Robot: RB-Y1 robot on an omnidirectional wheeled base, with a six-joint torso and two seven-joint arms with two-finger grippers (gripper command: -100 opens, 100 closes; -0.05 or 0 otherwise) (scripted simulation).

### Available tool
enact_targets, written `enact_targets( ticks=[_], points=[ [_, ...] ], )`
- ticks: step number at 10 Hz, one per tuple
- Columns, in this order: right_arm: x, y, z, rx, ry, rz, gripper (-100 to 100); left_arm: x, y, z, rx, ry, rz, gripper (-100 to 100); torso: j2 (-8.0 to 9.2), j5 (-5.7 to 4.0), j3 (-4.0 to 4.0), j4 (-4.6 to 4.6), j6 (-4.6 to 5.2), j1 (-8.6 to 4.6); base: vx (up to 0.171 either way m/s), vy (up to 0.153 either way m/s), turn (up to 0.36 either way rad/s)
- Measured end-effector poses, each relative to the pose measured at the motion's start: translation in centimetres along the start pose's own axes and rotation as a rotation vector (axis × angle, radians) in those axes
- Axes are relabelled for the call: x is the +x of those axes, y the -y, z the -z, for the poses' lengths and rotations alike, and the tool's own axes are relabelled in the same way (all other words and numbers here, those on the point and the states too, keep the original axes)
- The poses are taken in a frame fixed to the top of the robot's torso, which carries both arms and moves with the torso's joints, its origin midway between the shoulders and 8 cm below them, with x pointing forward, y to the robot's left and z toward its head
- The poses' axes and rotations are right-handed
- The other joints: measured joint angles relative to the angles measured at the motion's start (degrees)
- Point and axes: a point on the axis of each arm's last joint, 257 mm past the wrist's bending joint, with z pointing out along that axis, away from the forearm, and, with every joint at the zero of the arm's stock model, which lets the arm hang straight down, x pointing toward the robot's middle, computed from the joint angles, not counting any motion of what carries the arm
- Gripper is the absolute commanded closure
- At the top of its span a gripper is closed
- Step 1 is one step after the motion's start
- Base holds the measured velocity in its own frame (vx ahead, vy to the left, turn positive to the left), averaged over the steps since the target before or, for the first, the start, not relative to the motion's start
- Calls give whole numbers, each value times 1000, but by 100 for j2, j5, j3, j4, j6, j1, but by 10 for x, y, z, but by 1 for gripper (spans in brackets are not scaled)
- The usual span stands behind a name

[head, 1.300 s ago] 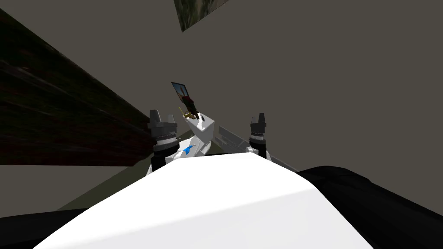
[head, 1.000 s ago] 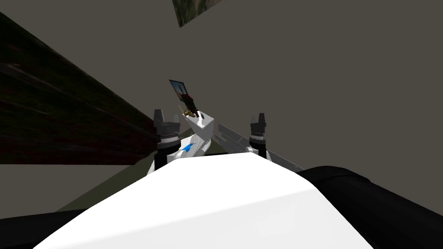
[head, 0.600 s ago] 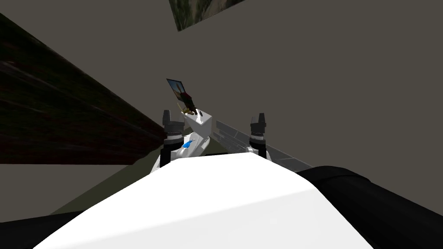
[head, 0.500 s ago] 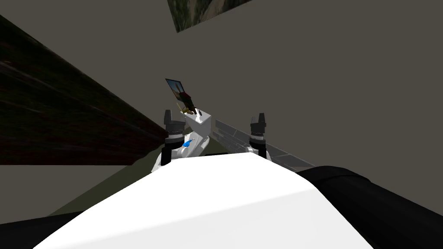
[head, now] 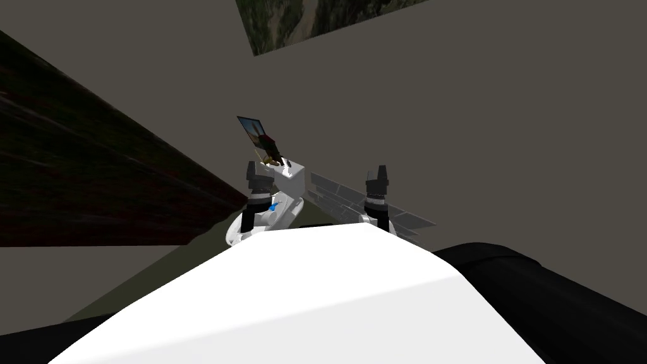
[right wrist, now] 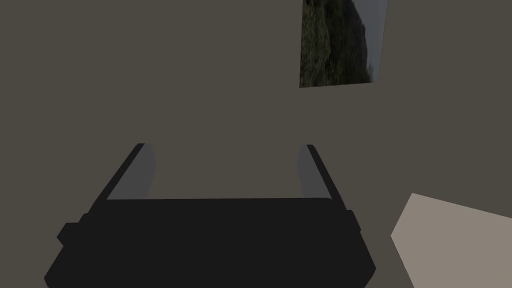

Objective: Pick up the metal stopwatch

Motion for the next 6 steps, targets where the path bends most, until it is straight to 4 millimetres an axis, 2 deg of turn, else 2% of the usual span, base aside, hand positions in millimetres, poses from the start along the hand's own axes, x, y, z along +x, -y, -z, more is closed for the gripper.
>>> enact_targets(
  ticks=[6],
  points=[
    [0, 0, 0, 0, 0, 0, 0, -19, -32, -17, -19, 23, 84, -100, -10, 0, -6, -2, 0, 1, -78, -49, -87]
  ],
)
